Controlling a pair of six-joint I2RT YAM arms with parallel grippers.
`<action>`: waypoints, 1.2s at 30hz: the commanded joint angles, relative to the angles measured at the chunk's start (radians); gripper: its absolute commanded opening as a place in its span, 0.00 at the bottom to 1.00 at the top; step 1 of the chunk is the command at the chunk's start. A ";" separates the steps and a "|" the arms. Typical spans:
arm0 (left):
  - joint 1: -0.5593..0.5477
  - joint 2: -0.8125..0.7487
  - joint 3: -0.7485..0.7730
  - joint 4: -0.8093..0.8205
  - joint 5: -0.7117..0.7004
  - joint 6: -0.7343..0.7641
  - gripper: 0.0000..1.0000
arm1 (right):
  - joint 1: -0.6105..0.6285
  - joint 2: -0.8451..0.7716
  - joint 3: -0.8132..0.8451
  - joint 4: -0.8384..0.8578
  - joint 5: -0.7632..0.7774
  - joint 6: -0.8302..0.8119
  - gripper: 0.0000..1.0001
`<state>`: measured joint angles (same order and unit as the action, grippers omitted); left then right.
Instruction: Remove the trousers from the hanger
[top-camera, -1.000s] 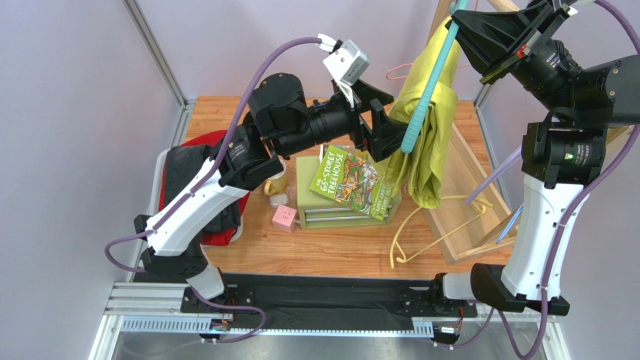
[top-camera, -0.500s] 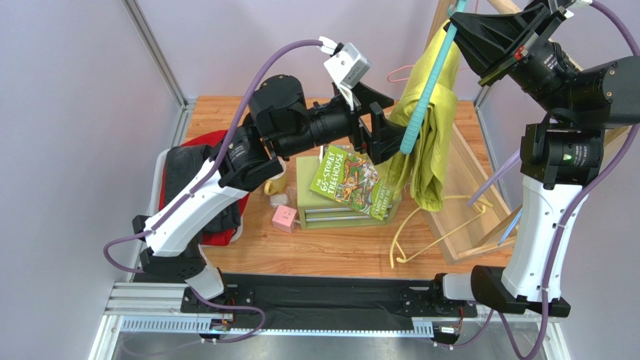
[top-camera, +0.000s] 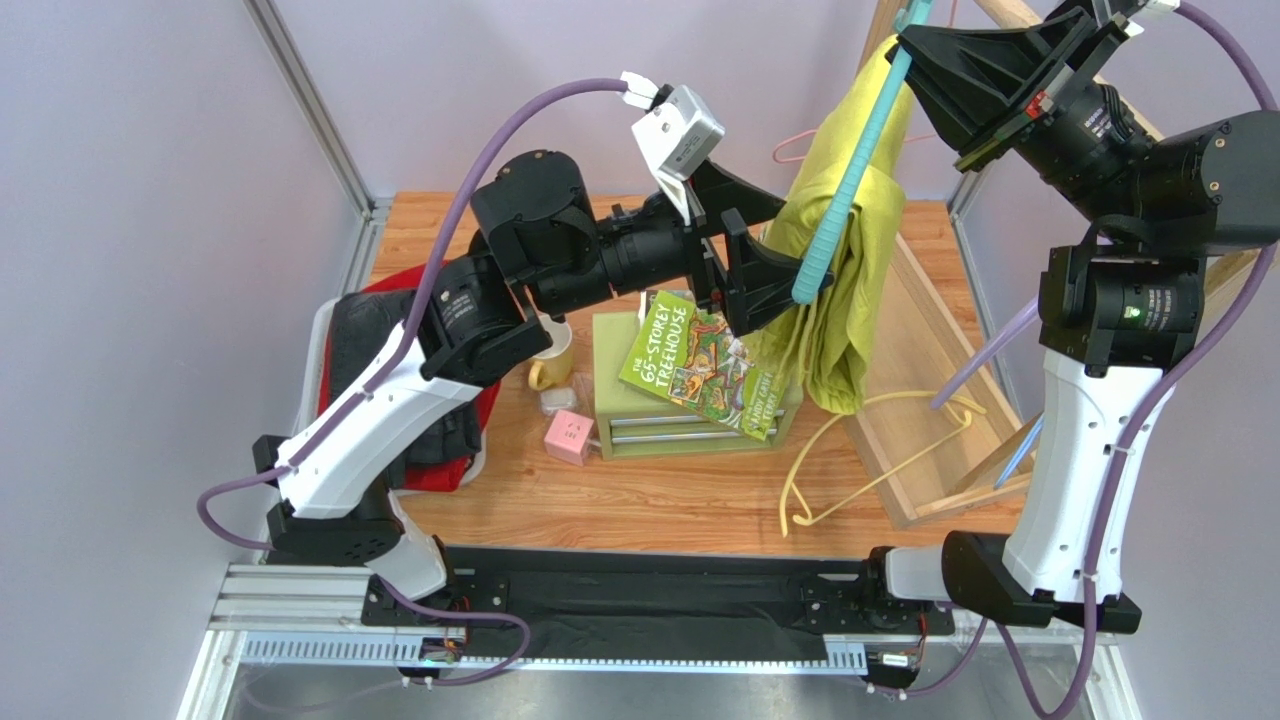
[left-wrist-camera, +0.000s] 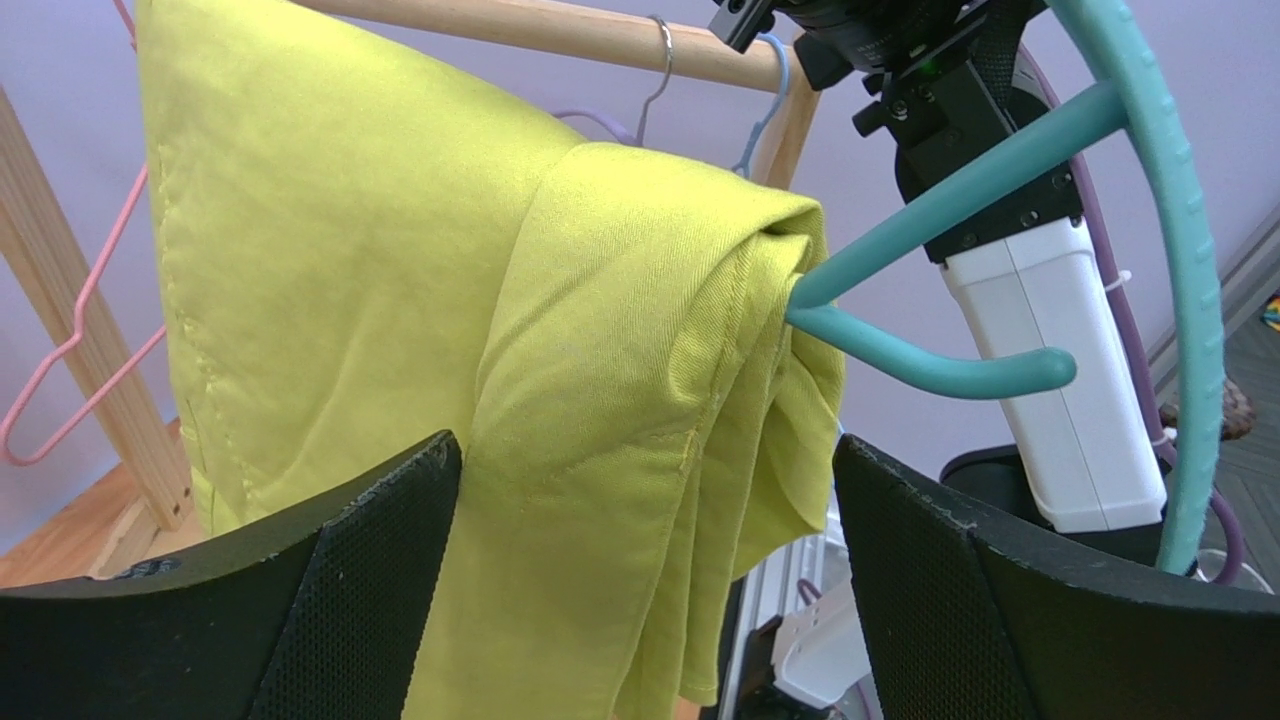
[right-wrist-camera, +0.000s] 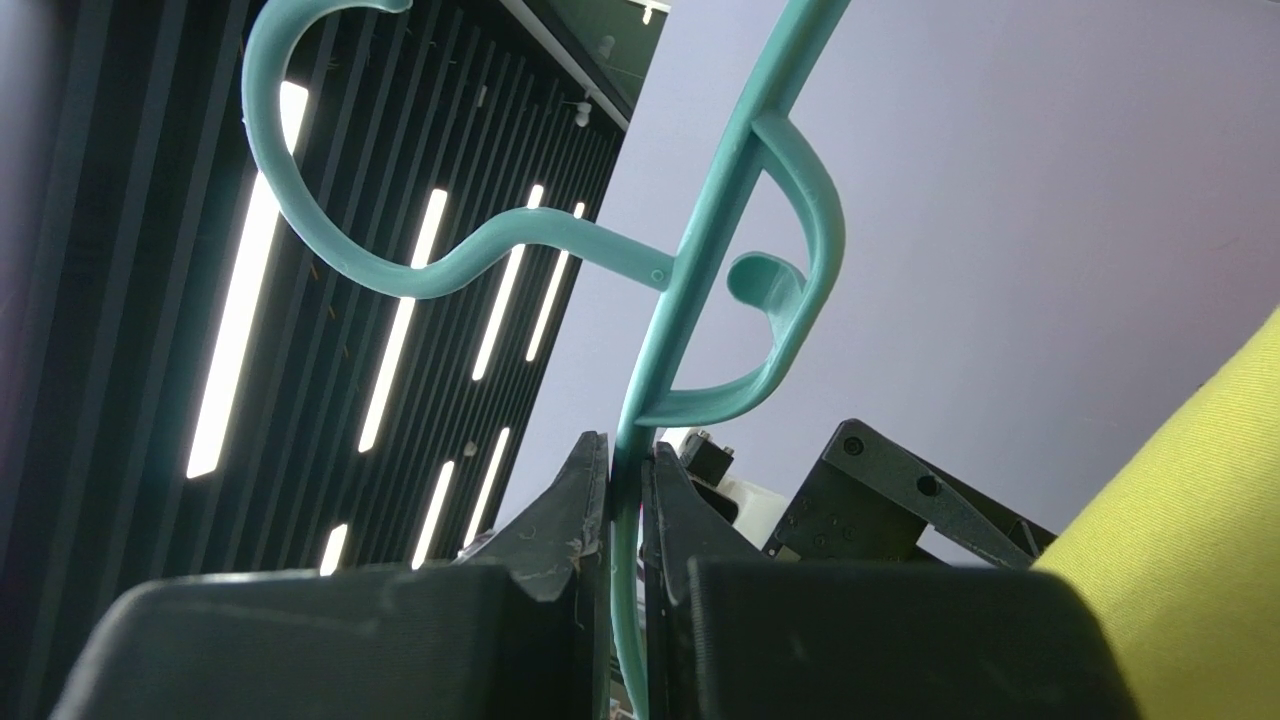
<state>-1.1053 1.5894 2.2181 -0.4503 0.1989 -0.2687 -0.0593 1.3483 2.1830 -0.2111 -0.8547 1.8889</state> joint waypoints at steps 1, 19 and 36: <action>-0.001 0.026 0.049 -0.008 -0.024 0.025 0.93 | 0.007 -0.029 0.043 0.128 0.059 0.033 0.00; 0.001 0.026 0.057 -0.037 -0.049 0.068 0.65 | 0.007 -0.031 0.041 0.167 0.051 0.082 0.00; 0.005 -0.002 -0.005 -0.031 -0.033 0.082 0.69 | 0.007 -0.037 0.024 0.202 0.042 0.116 0.00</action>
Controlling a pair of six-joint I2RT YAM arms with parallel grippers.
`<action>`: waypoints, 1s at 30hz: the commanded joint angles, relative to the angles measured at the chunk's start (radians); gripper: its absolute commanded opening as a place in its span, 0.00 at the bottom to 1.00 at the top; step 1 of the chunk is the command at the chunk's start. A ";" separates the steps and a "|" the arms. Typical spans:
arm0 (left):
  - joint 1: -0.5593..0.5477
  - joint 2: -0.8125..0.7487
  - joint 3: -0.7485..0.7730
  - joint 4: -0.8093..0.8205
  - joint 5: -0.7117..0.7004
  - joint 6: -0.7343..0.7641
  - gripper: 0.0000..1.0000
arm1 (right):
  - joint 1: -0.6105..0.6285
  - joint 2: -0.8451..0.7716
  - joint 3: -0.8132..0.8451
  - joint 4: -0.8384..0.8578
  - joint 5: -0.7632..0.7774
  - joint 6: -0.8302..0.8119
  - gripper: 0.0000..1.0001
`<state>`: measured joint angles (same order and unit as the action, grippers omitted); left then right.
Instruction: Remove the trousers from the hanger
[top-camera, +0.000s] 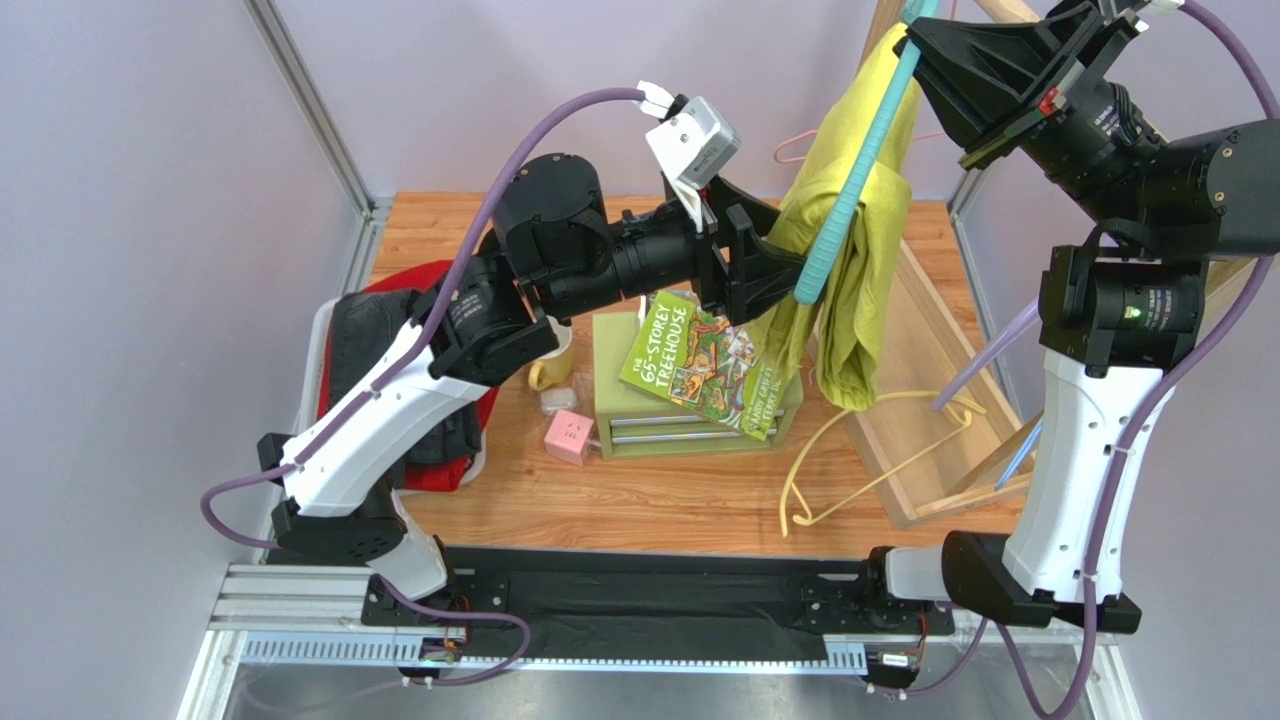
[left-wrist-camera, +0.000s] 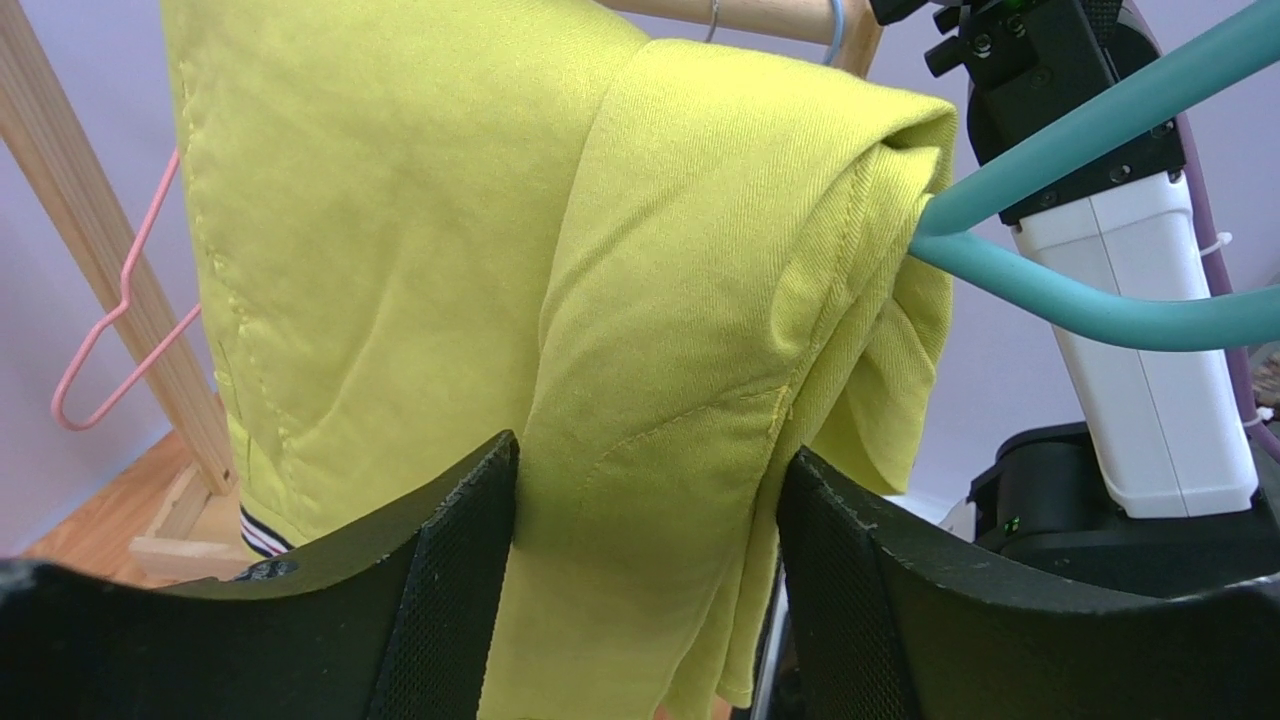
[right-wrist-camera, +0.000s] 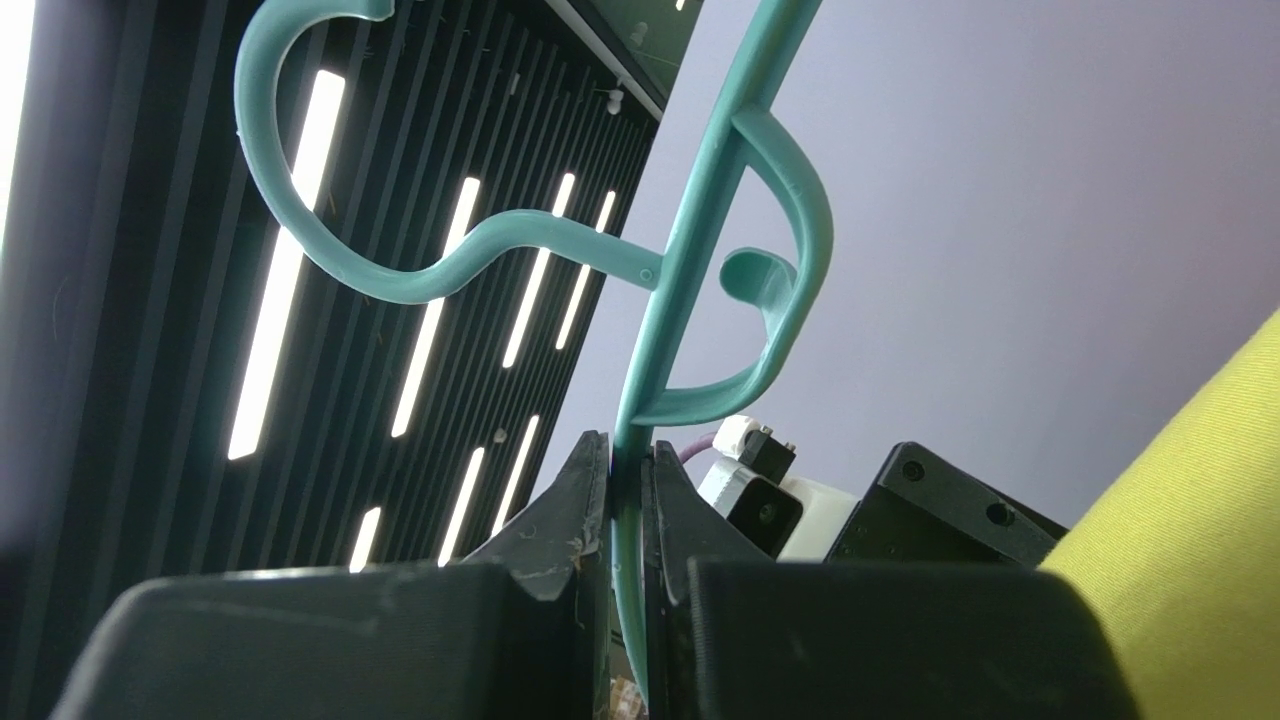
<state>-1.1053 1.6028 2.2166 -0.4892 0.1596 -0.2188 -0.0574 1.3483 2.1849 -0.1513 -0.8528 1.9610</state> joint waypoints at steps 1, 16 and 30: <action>0.004 -0.017 -0.006 0.005 0.012 0.038 0.71 | 0.005 -0.041 0.015 0.142 0.041 0.045 0.00; 0.004 0.135 0.167 0.034 -0.152 0.074 0.39 | 0.005 -0.067 -0.004 0.084 0.046 0.022 0.00; -0.053 0.003 0.091 0.357 -0.694 0.643 0.00 | 0.005 -0.126 -0.125 -0.114 0.061 -0.174 0.00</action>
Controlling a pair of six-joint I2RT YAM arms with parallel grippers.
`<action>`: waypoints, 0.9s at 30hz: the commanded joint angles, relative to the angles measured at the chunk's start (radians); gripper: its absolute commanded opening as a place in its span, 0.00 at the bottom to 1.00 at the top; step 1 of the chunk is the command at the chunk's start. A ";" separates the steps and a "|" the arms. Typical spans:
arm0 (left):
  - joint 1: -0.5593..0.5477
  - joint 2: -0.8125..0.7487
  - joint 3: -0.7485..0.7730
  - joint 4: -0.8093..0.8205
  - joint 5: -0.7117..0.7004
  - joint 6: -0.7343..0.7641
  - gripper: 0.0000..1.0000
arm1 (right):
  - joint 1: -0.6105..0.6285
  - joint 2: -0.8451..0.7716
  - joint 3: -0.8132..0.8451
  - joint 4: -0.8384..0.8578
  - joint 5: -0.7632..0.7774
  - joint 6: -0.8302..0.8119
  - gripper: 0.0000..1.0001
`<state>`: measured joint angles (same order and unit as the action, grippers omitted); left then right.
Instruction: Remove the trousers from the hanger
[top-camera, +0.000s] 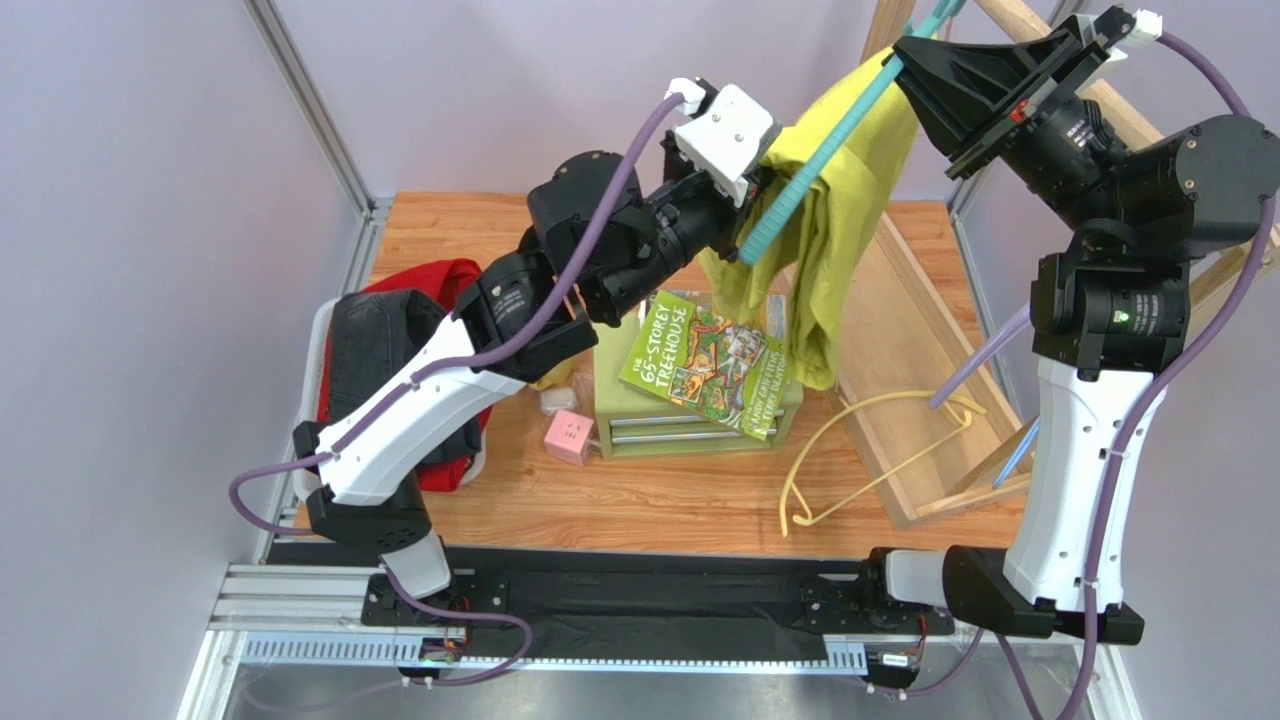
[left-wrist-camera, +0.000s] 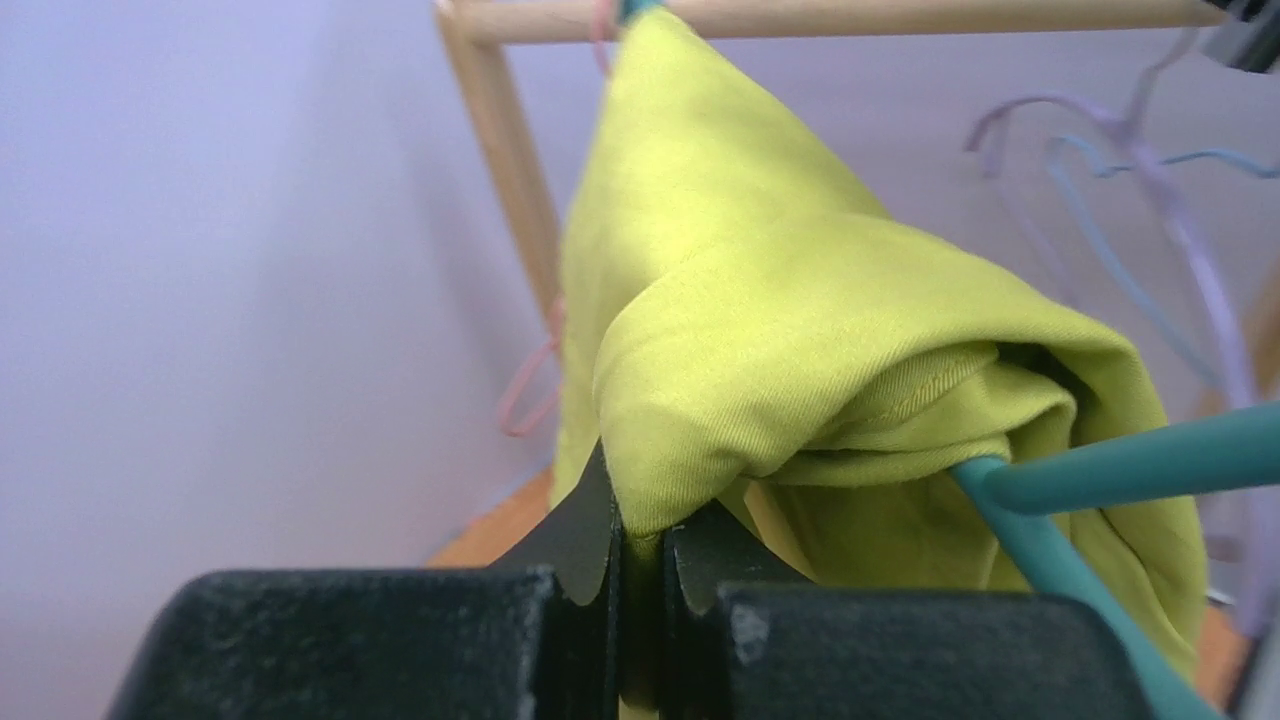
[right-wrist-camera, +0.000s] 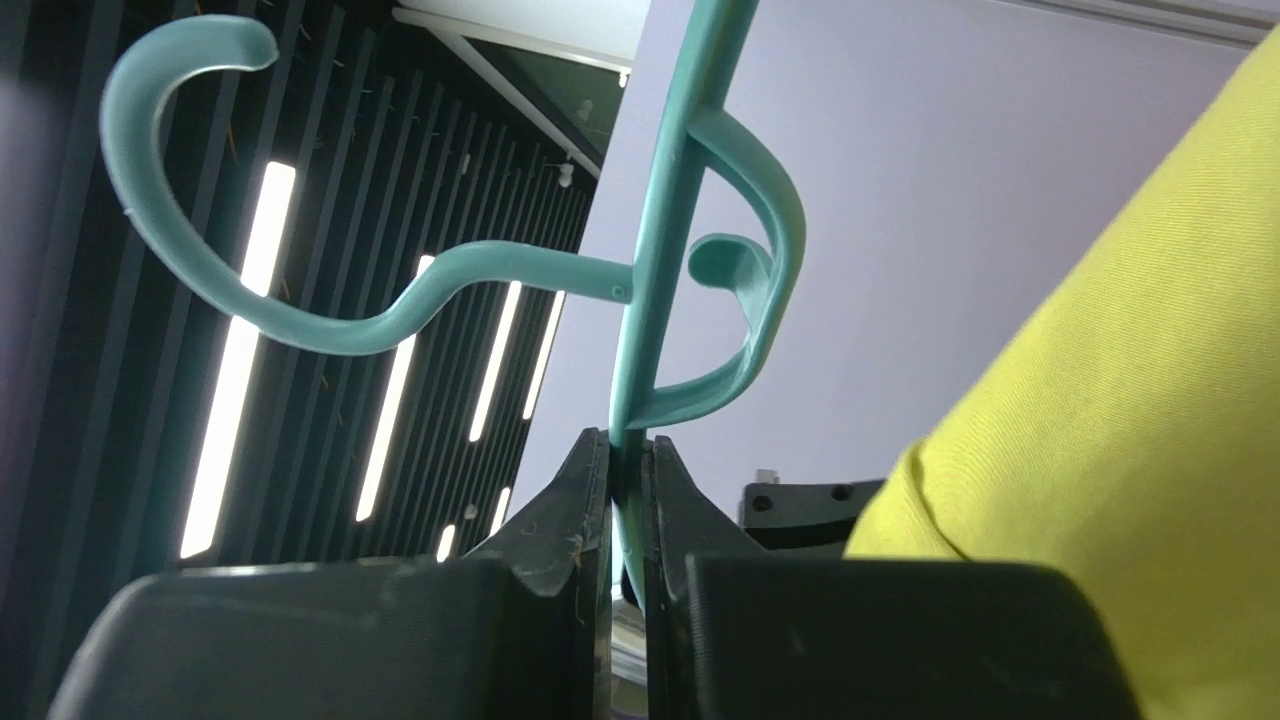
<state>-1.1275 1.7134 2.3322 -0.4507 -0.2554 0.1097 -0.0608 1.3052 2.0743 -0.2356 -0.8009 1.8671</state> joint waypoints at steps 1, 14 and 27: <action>-0.049 -0.126 -0.043 0.372 -0.310 0.447 0.00 | 0.009 -0.093 -0.032 -0.036 0.023 -0.094 0.00; -0.081 -0.046 0.111 0.713 -0.320 0.961 0.00 | 0.010 -0.169 -0.269 -0.100 0.106 -0.180 0.00; -0.081 -0.029 0.188 0.925 -0.269 1.119 0.00 | 0.010 -0.186 -0.277 -0.479 0.223 -0.344 0.00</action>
<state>-1.2049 1.7557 2.3840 0.1543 -0.5900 1.1362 -0.0422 1.0805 1.7306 -0.4801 -0.6350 1.6920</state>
